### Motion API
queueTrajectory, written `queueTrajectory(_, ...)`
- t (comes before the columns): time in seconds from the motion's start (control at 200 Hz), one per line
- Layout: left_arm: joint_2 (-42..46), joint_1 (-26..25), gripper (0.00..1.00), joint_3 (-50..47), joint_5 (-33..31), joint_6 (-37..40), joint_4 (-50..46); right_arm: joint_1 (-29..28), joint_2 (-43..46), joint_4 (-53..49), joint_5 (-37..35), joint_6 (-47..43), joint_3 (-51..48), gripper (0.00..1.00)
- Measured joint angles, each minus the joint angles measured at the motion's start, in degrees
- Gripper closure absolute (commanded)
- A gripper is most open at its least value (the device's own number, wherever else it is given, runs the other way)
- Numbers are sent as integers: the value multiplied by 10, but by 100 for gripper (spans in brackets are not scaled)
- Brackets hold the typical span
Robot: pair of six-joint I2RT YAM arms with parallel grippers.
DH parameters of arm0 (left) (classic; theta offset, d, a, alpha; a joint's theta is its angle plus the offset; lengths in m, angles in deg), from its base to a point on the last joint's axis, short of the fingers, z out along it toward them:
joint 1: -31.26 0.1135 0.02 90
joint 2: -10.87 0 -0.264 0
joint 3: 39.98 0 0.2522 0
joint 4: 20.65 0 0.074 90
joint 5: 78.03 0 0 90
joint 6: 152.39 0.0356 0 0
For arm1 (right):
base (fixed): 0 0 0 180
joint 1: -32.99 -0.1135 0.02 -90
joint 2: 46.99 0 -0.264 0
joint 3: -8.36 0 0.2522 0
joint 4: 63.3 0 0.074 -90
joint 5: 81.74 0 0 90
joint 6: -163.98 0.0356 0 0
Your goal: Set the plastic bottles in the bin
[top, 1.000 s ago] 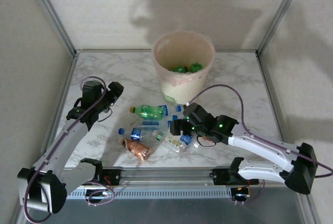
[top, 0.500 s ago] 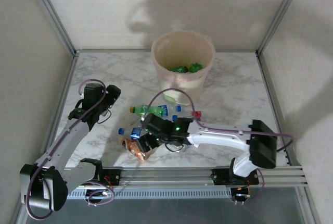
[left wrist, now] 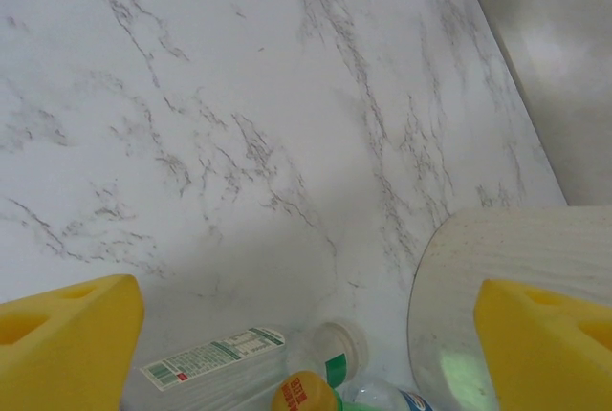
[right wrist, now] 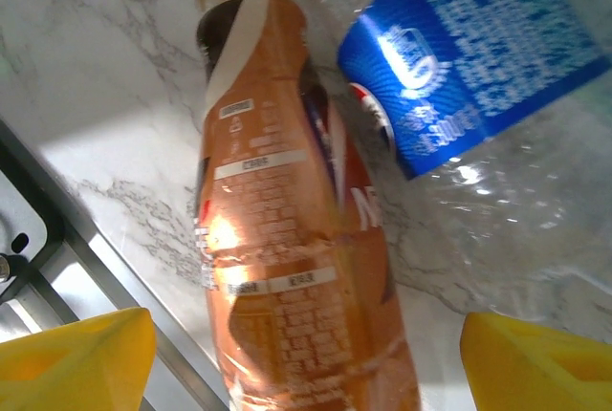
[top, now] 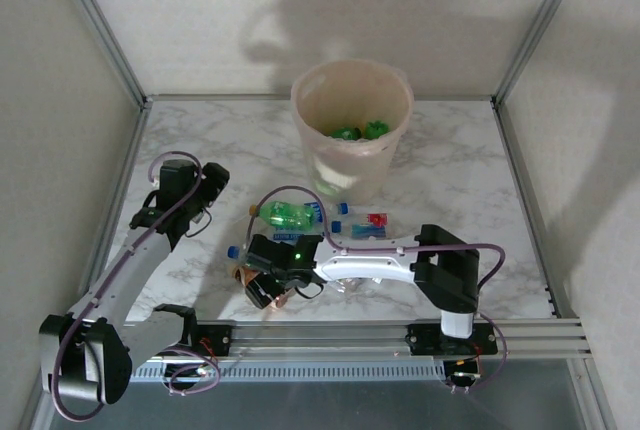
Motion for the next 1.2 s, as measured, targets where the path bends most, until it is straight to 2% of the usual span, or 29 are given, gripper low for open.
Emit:
queueTrajectory(0.386, 8, 19, 11, 0, 1, 6, 0, -10, -57, -26, 12, -16, 23, 13)
queueTrajectory(0.511, 18, 23, 11, -2, 1, 6, -1, -11, -87, -31, 12, -18, 36, 15)
queueTrajectory(0.681, 26, 26, 10, -4, 3, 6, -2, -11, -93, -37, 8, -18, 42, 22)
queueTrajectory(0.901, 28, 31, 11, -7, 3, 6, -2, -15, -92, -37, -3, -12, 42, 38)
queueTrajectory(1.197, 28, 31, 11, -10, 3, 5, -2, -21, -67, -37, -27, -12, 42, 45)
